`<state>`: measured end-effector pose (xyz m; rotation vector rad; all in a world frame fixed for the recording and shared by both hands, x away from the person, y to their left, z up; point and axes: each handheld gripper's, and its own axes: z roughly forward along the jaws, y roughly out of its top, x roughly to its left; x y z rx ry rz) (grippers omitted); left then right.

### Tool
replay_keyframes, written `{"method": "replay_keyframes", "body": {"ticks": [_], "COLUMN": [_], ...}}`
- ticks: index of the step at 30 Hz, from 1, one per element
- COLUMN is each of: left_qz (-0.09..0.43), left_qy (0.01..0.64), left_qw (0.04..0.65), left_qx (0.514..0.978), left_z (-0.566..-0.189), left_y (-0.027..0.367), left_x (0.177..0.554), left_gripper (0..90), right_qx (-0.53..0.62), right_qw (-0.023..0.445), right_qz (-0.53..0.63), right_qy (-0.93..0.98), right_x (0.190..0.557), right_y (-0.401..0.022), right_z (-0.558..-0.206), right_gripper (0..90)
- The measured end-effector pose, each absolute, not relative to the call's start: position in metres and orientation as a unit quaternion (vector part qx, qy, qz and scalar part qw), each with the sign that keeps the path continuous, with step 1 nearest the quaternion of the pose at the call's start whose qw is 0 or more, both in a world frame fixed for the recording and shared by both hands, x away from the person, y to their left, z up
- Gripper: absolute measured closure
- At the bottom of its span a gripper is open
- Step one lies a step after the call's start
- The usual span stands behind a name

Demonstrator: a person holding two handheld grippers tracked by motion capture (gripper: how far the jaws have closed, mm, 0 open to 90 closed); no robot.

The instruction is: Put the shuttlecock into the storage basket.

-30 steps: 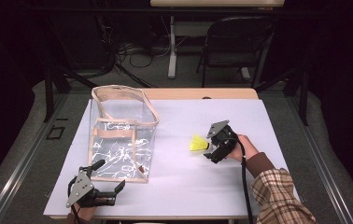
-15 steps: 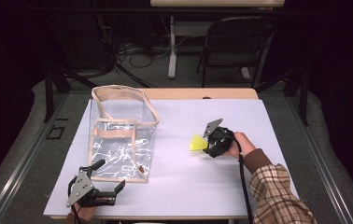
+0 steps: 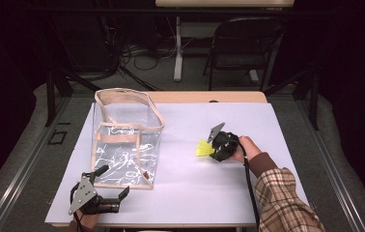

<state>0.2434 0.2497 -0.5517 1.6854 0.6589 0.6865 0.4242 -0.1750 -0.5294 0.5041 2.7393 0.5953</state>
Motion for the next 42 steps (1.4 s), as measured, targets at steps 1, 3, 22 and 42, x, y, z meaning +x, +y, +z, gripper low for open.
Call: {"method": "replay_keyframes", "body": {"ticks": [1, 3, 22, 42], "left_qz": [0.292, 0.292, 0.292, 0.293], "left_qy": [0.280, 0.280, 0.280, 0.279], "left_qw": [0.567, 0.568, 0.566, 0.566], "left_qx": [0.717, 0.717, 0.718, 0.719], "left_z": [-0.552, -0.552, -0.551, -0.551], "left_y": [0.250, 0.250, 0.250, 0.250], "left_x": [0.243, 0.243, 0.243, 0.243], "left_gripper": [0.0, 0.0, 0.0, 0.0], "right_qx": [0.177, 0.177, 0.184, 0.222], "right_qw": [0.146, 0.144, 0.140, 0.138], "right_qz": [0.203, 0.202, 0.210, 0.271], "right_qy": [0.952, 0.952, 0.950, 0.926], "right_x": [0.425, 0.426, 0.428, 0.419], "right_y": [-0.175, -0.174, -0.177, -0.188], "right_z": [-0.530, -0.532, -0.532, -0.532], "right_gripper": [51.6, 53.4, 64.2, 64.3]}}
